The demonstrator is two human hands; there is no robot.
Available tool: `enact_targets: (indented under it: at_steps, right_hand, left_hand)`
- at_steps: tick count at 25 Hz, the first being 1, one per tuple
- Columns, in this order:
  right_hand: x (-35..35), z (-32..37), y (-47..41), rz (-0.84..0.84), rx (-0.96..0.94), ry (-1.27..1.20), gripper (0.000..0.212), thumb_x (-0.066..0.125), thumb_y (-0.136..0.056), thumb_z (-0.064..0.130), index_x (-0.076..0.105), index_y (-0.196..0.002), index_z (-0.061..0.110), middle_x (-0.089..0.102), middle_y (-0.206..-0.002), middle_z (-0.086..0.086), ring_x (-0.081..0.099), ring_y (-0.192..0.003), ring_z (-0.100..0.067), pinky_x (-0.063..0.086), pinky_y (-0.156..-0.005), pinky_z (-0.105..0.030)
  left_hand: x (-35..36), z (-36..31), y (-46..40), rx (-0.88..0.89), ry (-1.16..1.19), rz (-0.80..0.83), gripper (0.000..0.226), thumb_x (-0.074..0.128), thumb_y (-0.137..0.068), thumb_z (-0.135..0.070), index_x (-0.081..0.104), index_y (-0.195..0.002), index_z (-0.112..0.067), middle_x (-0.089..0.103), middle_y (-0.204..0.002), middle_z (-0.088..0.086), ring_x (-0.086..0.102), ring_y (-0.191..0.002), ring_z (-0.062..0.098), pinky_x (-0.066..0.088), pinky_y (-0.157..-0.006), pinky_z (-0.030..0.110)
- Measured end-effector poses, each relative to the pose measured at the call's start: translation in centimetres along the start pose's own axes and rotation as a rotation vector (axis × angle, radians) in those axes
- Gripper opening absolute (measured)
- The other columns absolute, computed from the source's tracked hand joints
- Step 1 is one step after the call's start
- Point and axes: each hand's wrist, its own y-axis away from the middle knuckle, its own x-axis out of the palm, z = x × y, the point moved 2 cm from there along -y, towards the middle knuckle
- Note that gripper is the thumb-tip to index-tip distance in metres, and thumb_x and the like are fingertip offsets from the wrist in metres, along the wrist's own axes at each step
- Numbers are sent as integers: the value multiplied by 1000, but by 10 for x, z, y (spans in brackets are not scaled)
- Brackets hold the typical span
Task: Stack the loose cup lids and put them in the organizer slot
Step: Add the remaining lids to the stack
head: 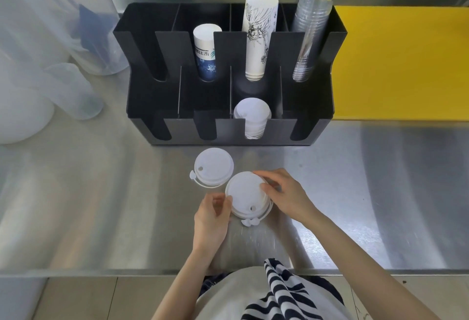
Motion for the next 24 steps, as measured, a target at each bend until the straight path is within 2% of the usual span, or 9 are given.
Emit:
enact_targets:
  at_steps: [5,7,9,12,14,16,20,22,24]
  right_hand:
    - [1,-1,1,-51,32,-12,28,54,-86,17,59,-112,27,52,-104,3,54,-89,-11,36,-75,-7]
    - [2,-2,2,-64,46,-24,28,55,-85,15,59,-111,24,51,-104,2,54,-88,-10,36,-68,2]
    - [3,-3,2,-86,55,-25,27,57,-84,14,60,-109,22,50,-103,1,54,-85,-11,34,-68,7]
    - [6,-6,3,-106,96,-9,26,57,-83,15,60,-109,22,50,-107,-4,55,-85,-12,36,-78,-6]
    - [6,-7,3,-103,97,-15,26,57,-84,15,59,-108,20,55,-108,-7,55,-84,-12,33,-75,-5]
    - [6,-7,3,-95,92,1,25,57,-83,15,59,-108,20,57,-109,-8,54,-84,-12,34,-74,-6]
    - [5,0,-2,-88,72,57,26,57,-83,17,58,-108,19,57,-112,-9,58,-95,-19,42,-87,-22]
    - [4,8,-7,-110,47,83,27,55,-85,21,57,-111,18,57,-116,-6,56,-104,-20,40,-89,-23]
    - [4,20,-18,-92,15,117,32,52,-86,23,54,-118,18,56,-125,-4,53,-112,-20,35,-89,-22]
  left_hand:
    - [-2,-5,-8,13,-47,-8,5,52,-87,-27,54,-89,-23,65,-98,3,64,-91,29,49,-90,41]
    - [-1,-5,-9,27,-61,-4,5,51,-87,-25,55,-89,-22,65,-99,5,64,-90,29,49,-90,44]
    - [1,-4,-12,64,-99,-9,11,51,-88,-24,58,-93,-17,64,-101,8,62,-89,28,49,-87,41]
    - [4,-5,-14,177,-194,-39,17,51,-88,-21,60,-97,-10,62,-100,7,57,-84,20,38,-74,21]
    - [5,-6,-16,243,-242,-56,17,51,-88,-20,59,-98,-9,61,-99,6,56,-82,18,33,-67,16]
    - [5,-6,-18,285,-288,-58,17,51,-88,-21,58,-98,-9,61,-101,6,59,-86,22,37,-69,21]
    - [-1,-11,-22,324,-383,-76,20,51,-88,-26,58,-100,-12,63,-105,6,61,-89,27,46,-72,32]
    - [-6,-16,-23,357,-409,-109,22,53,-87,-26,57,-105,-14,63,-107,6,60,-91,27,44,-70,31]
    - [-13,-21,-28,390,-436,-152,28,54,-86,-25,54,-112,-15,60,-113,6,56,-99,28,44,-74,34]
